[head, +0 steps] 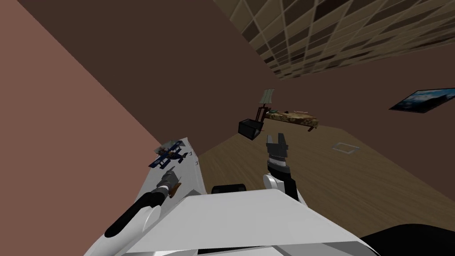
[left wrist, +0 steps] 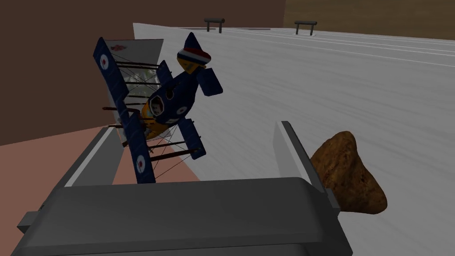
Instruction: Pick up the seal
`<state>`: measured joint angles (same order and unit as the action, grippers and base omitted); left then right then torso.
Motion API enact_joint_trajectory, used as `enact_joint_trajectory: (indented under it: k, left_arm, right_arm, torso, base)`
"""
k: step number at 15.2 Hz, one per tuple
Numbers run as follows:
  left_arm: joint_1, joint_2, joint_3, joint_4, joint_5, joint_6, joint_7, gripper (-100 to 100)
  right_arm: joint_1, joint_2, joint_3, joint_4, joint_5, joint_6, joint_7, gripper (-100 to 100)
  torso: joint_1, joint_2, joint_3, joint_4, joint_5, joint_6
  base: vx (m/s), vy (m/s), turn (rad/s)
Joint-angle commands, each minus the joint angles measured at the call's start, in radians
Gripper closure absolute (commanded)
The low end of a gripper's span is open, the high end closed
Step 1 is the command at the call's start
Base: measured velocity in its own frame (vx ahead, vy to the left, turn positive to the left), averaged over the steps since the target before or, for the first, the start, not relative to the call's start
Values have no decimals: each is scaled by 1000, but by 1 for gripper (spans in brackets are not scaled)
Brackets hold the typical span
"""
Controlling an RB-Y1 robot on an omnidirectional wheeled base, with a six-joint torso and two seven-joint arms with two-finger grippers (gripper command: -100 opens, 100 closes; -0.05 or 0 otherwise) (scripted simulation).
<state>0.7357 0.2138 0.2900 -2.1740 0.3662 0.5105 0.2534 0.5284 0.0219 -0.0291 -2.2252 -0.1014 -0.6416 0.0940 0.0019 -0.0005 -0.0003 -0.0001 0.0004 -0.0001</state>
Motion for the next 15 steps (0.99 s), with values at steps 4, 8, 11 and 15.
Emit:
enact_joint_trajectory:
  k: [4, 8, 11, 15]
  left_arm:
    - [27, -3, 32, 7, 39, 104, 9, -100]
    - [49, -5, 63, 13, 74, 181, 17, -100]
    - [59, -5, 78, 16, 90, 228, 20, -100]
    - [68, -6, 92, 19, 106, 294, 24, -100]
  right_arm:
    - [0, 0, 0, 0, 0, 0, 0, 0]
    - [0, 0, 0, 0, 0, 0, 0, 0]
    - [0, 0, 0, 0, 0, 0, 0, 0]
    - [0, 0, 0, 0, 0, 0, 0, 0]
  torso:
    - [0, 0, 0, 0, 0, 0]
    - [0, 0, 0, 0, 0, 0]
    - [0, 0, 0, 0, 0, 0]
    - [0, 0, 0, 0, 0, 0]
  base:
    - [8, 26, -147]
    - [4, 26, -123]
    - [3, 26, -104]
    - [4, 19, -105]
